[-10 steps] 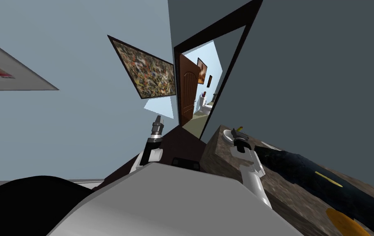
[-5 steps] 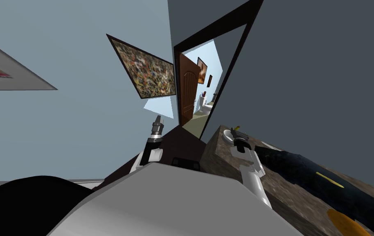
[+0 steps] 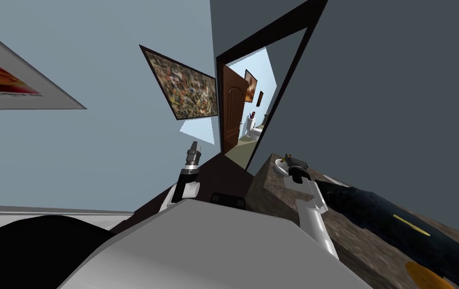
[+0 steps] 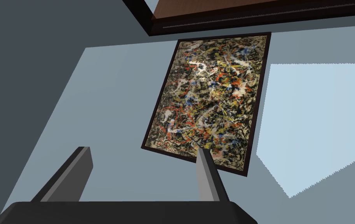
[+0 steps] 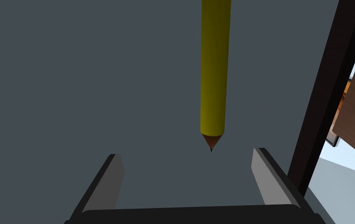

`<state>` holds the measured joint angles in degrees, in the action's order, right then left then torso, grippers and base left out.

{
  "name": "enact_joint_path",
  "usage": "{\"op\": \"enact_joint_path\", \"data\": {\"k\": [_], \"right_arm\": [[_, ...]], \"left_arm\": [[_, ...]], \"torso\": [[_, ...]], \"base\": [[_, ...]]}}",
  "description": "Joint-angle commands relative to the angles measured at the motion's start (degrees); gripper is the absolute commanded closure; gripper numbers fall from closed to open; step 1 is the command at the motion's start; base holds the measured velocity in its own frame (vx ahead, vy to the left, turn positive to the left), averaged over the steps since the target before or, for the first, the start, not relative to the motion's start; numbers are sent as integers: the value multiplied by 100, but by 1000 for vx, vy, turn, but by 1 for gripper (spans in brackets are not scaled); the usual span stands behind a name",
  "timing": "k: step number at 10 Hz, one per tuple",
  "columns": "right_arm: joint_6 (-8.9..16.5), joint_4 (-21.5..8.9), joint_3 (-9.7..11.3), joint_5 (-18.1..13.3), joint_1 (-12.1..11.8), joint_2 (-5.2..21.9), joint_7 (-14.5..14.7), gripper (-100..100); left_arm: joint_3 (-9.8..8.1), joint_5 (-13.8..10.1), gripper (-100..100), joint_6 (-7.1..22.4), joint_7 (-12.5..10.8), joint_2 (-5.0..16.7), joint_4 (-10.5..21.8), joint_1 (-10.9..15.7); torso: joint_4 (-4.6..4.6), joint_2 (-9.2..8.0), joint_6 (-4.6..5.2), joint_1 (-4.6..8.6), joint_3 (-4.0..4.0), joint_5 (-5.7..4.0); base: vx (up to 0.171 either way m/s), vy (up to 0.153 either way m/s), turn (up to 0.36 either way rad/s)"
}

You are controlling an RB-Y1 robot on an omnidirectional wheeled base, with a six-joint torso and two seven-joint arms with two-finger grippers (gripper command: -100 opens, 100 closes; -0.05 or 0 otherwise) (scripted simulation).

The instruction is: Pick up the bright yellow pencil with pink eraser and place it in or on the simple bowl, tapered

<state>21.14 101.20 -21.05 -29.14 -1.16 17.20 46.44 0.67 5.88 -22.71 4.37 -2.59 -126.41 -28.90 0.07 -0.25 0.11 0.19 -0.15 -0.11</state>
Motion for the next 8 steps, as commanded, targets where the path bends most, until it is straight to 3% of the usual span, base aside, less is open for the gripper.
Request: {"op": "enact_joint_path", "data": {"k": [1, 5, 6, 7, 8], "right_arm": [[252, 109, 32, 78, 56, 95, 43, -100], [816, 375, 108, 240, 195, 296, 144, -100], [719, 340, 103, 205, 181, 254, 129, -100], [757, 351, 107, 210, 186, 260, 137, 0], [753, 349, 106, 210, 185, 259, 136, 0]], "left_arm": [[0, 0, 0, 0, 0, 0, 0, 0], [0, 0, 0, 0, 0, 0, 0, 0], [0, 0, 0, 0, 0, 0, 0, 0], [0, 0, 0, 0, 0, 0, 0, -1], [0, 0, 0, 0, 0, 0, 0, -1]], "torso": [[0, 0, 0, 0, 0, 0], [0, 1, 1, 0, 1, 0], [0, 1, 0, 0, 1, 0], [-2, 7, 2, -2, 4, -1], [-3, 13, 1, -5, 7, 0]], "base": [[-41, -16, 55], [-39, -19, 68], [-17, -12, 14], [0, 0, 0], [0, 0, 0]]}}
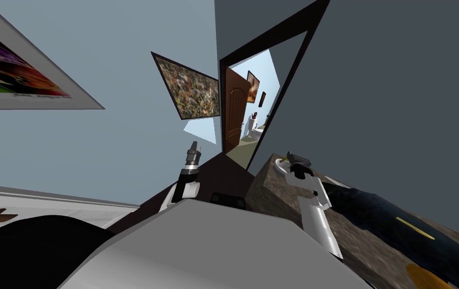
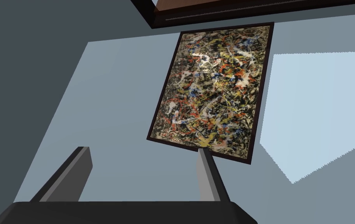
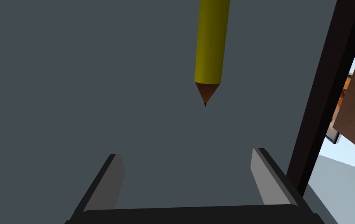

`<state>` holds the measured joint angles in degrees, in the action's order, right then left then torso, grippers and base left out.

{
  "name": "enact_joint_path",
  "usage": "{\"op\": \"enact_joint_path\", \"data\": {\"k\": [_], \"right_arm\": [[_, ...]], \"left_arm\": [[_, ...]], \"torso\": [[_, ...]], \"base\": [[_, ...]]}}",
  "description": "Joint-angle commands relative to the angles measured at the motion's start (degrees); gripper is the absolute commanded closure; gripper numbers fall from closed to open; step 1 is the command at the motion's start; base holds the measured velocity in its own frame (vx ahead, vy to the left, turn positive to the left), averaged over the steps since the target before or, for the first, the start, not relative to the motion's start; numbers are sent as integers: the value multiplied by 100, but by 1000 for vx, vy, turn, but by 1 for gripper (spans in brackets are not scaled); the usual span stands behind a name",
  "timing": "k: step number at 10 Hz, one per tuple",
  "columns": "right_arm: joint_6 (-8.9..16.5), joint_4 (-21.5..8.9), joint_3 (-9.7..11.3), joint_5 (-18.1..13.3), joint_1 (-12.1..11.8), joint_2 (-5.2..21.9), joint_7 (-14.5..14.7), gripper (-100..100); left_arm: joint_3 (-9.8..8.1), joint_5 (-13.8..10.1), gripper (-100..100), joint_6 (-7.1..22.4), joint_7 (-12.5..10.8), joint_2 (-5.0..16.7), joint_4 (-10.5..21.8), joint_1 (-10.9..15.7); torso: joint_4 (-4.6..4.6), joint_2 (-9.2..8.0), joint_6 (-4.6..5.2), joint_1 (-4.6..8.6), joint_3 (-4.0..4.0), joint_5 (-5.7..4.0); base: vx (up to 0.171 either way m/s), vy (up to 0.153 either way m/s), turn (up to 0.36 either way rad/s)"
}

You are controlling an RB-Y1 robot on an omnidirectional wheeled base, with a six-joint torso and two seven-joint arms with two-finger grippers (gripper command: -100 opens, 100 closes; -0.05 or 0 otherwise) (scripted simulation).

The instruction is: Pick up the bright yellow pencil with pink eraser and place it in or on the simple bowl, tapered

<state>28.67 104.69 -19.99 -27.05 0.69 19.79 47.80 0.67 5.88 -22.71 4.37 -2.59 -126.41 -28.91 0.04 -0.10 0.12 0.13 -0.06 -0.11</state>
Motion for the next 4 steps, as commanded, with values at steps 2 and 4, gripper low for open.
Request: {"op": "enact_joint_path", "data": {"k": [2, 4], "right_arm": [[0, 0, 0, 0, 0, 0, 0, 0], [0, 0, 0, 0, 0, 0, 0, 0]], "left_arm": [[0, 0, 0, 0, 0, 0, 0, 0], [0, 0, 0, 0, 0, 0, 0, 0]], "torso": [[0, 1, 0, 0, 1, 0], [0, 2, 0, -1, 1, 0]], "base": [[0, 0, 0], [0, 0, 0]]}}
